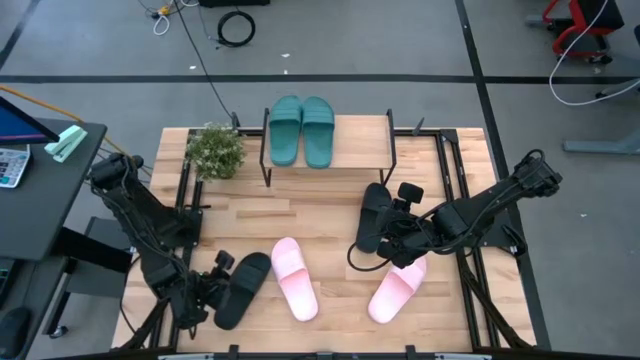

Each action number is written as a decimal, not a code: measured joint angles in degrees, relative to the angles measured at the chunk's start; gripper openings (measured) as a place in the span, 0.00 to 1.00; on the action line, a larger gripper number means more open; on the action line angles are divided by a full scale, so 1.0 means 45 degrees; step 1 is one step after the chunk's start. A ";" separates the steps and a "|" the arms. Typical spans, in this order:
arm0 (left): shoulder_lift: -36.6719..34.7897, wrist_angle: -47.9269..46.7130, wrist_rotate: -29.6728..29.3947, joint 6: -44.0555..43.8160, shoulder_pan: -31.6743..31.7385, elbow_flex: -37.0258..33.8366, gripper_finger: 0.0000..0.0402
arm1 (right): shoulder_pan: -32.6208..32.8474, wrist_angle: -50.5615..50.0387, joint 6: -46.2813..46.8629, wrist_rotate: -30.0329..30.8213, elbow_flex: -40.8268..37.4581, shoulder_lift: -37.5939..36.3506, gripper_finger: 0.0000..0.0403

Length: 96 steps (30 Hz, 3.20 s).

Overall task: Pick and place slides into the shelf
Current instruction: Put the bottom black slide on the shelf

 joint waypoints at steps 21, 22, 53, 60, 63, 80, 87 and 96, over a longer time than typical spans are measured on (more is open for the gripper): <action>0.2696 0.0065 -0.1664 0.0390 -0.0209 0.0010 0.23 | -0.0004 -0.0004 0.0001 -0.0003 0.0000 0.0000 0.40; 0.2696 0.0067 -0.1773 0.0360 -0.0214 0.0010 0.23 | -0.0001 -0.0001 0.0002 -0.0002 0.0000 0.0000 0.40; 0.2729 -0.0835 -0.3655 -0.0947 0.1419 0.0214 0.23 | -0.0003 0.0000 -0.0001 0.0001 0.0000 0.0000 0.40; 0.3605 -0.0816 -0.3659 -0.0947 0.1936 0.0214 0.23 | -0.0003 0.0000 0.0002 -0.0003 0.0000 0.0000 0.40; 0.4196 -0.0814 -0.3850 -0.1023 0.2129 0.0219 0.23 | 0.0000 0.0000 0.0002 0.0001 0.0000 0.0000 0.40; 0.4843 -0.2612 -0.5532 -0.1262 0.2079 0.0959 0.04 | -0.0004 0.0000 0.0002 0.0001 0.0000 0.0000 0.40; 0.4843 -0.4757 -0.6853 -0.1243 0.2347 0.2286 0.03 | -0.0005 0.0000 0.0002 0.0001 0.0000 0.0000 0.40; 0.4833 -0.8213 -0.9283 -0.1234 0.3714 0.4658 0.03 | 0.0000 0.0000 0.0002 0.0001 0.0000 0.0000 0.40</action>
